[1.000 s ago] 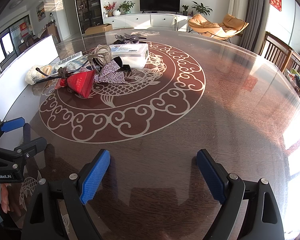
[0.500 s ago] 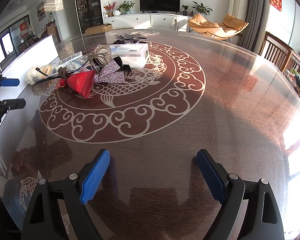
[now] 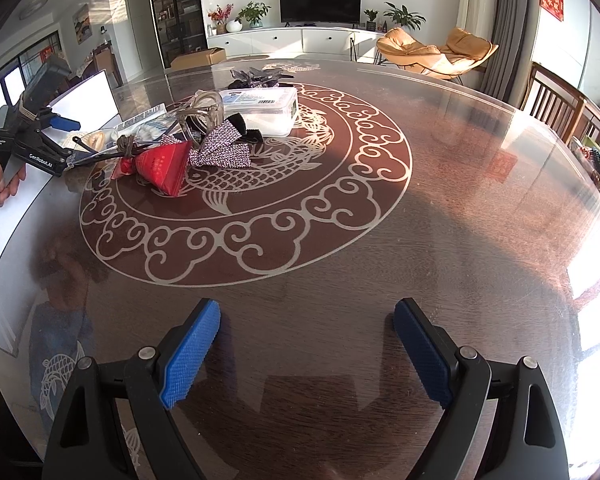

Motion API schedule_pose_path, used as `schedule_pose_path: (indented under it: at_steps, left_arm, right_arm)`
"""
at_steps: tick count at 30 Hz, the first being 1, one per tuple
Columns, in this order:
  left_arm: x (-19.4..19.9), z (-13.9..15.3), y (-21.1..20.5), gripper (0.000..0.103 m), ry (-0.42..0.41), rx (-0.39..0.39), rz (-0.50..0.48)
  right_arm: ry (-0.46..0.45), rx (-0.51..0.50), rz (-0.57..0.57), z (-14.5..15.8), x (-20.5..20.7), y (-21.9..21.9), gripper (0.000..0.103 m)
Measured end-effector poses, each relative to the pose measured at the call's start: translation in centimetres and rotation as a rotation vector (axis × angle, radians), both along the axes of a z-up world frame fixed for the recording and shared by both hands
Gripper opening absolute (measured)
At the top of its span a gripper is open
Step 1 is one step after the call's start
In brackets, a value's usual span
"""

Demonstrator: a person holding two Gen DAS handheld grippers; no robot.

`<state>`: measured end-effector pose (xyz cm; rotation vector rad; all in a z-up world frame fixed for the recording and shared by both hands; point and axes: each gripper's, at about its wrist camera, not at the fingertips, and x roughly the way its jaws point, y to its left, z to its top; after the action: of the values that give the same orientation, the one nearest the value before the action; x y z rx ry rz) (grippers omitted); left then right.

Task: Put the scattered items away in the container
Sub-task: 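Move the left tool down over the cream knitted glove, then close the left tool on the cream glove while the right tool moves over the black eyeglasses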

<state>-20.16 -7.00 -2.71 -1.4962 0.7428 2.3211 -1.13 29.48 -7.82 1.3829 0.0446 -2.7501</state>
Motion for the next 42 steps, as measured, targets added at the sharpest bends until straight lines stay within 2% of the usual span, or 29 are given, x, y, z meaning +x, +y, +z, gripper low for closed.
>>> schedule_pose_path:
  at_steps: [4, 7, 9, 12, 15, 17, 19, 20, 24, 27, 28, 30, 34, 36, 37, 38, 40, 42]
  left_arm:
    - [0.3, 1.0, -1.9, 0.102, -0.097, 0.197, 0.131]
    - [2.3, 1.9, -2.1, 0.085, -0.131, 0.306, 0.134]
    - [3.9, 2.3, -1.9, 0.082, -0.142, 0.343, 0.136]
    - [5.5, 2.1, -1.4, 0.075, -0.132, 0.336, 0.162]
    - [7.5, 1.6, -0.8, 0.07, -0.082, 0.268, 0.17]
    - [8.5, 1.4, -0.4, 0.061, -0.039, 0.237, 0.183]
    - [9.4, 1.2, -0.9, 0.054, -0.013, 0.249, 0.209]
    - [9.7, 1.2, -1.3, 0.053, -0.005, 0.275, 0.223]
    - [10.4, 1.2, -2.4, 0.053, 0.017, 0.35, 0.272]
    - [10.5, 1.0, -2.4, 0.053, 0.021, 0.36, 0.278]
    - [10.4, 1.0, -2.4, 0.053, 0.021, 0.363, 0.28]
    - [10.5, 0.9, -2.4, 0.053, 0.022, 0.37, 0.285]
    - [10.7, 0.6, -2.3, 0.053, 0.036, 0.378, 0.289]
    - [10.7, 0.5, -2.0, 0.053, 0.042, 0.367, 0.28]
    - [10.6, 0.4, -1.9, 0.053, 0.042, 0.362, 0.276]
    - [10.4, 0.3, -1.7, 0.053, 0.041, 0.359, 0.275]
    - [10.2, 0.2, -1.6, 0.053, 0.04, 0.357, 0.277]
    - [10.2, 0.2, -1.6, 0.053, 0.041, 0.357, 0.282]
  right_arm:
    - [0.0, 0.0, 0.0, 0.0, 0.0, 0.0, 0.09]
    - [0.0, 0.0, 0.0, -0.1, 0.0, 0.0, 0.09]
    - [0.0, 0.0, 0.0, -0.1, 0.0, 0.0, 0.09]
    - [0.0, 0.0, 0.0, -0.1, 0.0, 0.0, 0.09]
    - [0.0, 0.0, 0.0, -0.1, 0.0, 0.0, 0.09]
    - [0.0, 0.0, 0.0, -0.1, 0.0, 0.0, 0.09]
    - [0.006, -0.014, 0.007, 0.0, 0.1, 0.1, 0.09]
    - [0.007, -0.063, 0.011, 0.2, 0.1, 0.2, 0.089]
    - [-0.04, -0.559, 0.012, 2.2, -2.6, -0.1, 0.089]
    - [-0.158, -0.847, 0.063, 2.9, -7.0, -4.0, 0.089]
    - [-0.221, -0.898, 0.046, 2.6, -8.6, -5.3, 0.089]
    - [-0.313, -0.919, -0.033, 1.6, -11.2, -7.1, 0.089]
    - [-0.35, -0.878, -0.102, 0.5, -14.4, -9.0, 0.089]
    - [-0.377, -0.883, -0.102, -0.2, -15.1, -9.6, 0.084]
    - [-0.378, -0.856, -0.108, -0.5, -15.1, -9.9, 0.068]
    - [-0.374, -0.839, -0.115, -0.8, -15.2, -9.9, 0.044]
    - [-0.366, -0.858, -0.131, -1.6, -15.2, -9.6, 0.028]
    - [-0.348, -0.845, -0.125, -1.7, -15.2, -9.6, 0.019]
